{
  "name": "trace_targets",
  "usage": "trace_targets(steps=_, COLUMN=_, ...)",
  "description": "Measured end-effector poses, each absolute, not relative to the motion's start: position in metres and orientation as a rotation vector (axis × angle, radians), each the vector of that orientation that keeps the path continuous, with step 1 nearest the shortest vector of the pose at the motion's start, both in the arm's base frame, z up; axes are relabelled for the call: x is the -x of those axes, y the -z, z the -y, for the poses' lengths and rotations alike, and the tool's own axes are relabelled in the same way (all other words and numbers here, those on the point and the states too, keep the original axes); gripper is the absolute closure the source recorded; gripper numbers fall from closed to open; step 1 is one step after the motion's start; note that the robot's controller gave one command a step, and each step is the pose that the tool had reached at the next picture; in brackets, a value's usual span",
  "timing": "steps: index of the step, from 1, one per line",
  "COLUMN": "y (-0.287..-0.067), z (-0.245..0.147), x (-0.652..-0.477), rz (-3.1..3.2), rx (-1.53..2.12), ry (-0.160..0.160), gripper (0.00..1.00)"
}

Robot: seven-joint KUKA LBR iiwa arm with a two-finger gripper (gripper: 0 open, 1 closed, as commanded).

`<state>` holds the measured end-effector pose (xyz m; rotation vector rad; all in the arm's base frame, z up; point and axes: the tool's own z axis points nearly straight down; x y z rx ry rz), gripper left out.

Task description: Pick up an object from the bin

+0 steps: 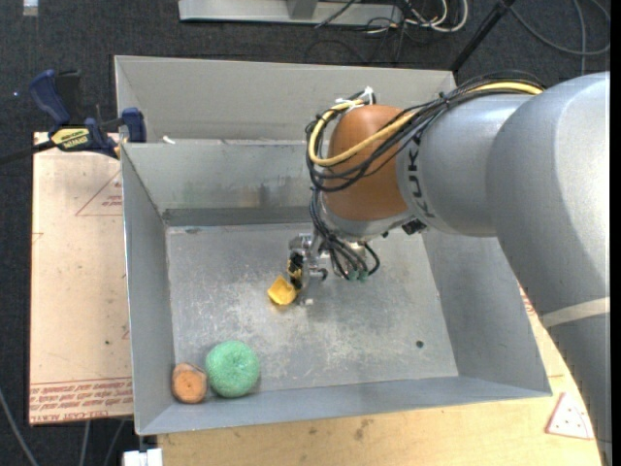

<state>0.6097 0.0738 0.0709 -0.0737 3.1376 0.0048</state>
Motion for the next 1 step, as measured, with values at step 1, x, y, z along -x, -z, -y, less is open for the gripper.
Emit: trace_targets(steps=1, y=-0.2022, z=-0.056, x=-0.618, rz=-3.138, rx=0.015, ry=-0.002, gripper=1.0)
